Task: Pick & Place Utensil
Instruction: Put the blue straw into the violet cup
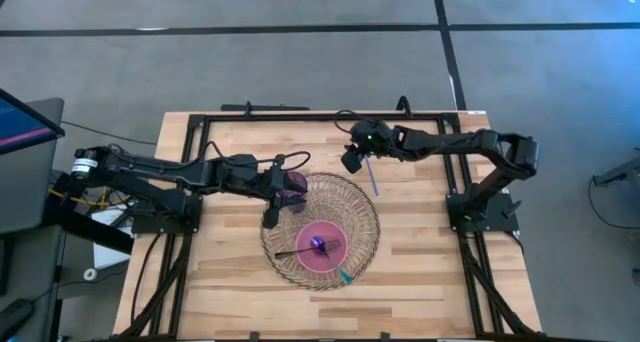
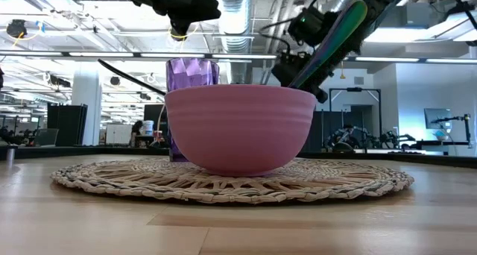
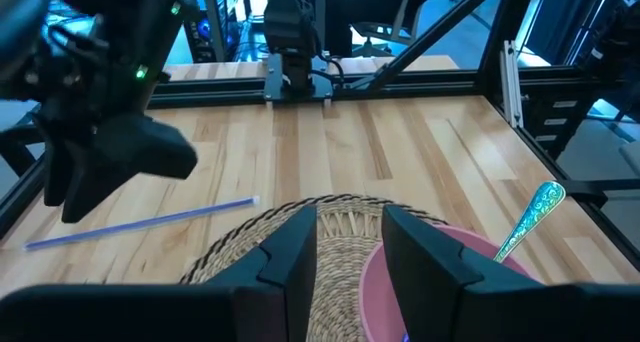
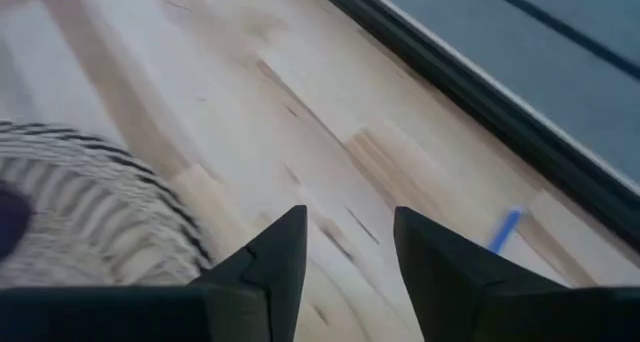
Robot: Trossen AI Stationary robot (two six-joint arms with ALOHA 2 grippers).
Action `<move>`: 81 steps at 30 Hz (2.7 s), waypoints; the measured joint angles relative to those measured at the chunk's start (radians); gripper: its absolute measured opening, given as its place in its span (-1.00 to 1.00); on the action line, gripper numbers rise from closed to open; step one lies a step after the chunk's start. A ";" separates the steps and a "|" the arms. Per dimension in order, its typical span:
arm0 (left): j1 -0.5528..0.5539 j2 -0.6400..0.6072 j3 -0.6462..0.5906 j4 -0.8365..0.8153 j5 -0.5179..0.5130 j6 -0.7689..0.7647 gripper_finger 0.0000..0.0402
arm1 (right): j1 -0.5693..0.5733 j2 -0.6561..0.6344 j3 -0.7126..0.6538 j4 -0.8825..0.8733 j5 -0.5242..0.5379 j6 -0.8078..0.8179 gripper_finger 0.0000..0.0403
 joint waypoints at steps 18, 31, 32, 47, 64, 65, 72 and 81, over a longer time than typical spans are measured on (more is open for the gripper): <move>0.000 0.000 0.000 0.000 0.000 0.000 -0.41 | -0.109 0.065 0.000 -0.189 0.026 0.196 -0.36; 0.000 0.000 0.000 0.000 0.000 0.000 -0.41 | -0.063 0.066 0.000 -0.370 -0.032 0.238 -0.36; 0.000 0.000 0.000 0.000 0.000 0.000 -0.41 | -0.056 0.066 0.000 -0.382 -0.030 0.238 -0.36; 0.001 0.000 0.000 0.000 0.000 0.000 -0.41 | -0.031 0.066 -0.001 -0.454 -0.031 0.297 -0.36; 0.001 0.000 0.000 0.001 0.000 0.000 -0.41 | 0.004 0.066 -0.002 -0.432 -0.077 0.326 -0.36; 0.001 0.000 0.000 0.001 0.000 0.000 -0.41 | 0.007 0.066 -0.002 -0.426 -0.079 0.326 -0.36; 0.000 0.000 0.000 0.002 0.000 0.000 -0.41 | 0.008 0.066 -0.011 -0.401 -0.080 0.326 -0.36; 0.001 0.000 0.000 0.005 0.000 0.000 -0.41 | -0.011 0.191 0.000 -0.355 -0.141 0.277 -0.36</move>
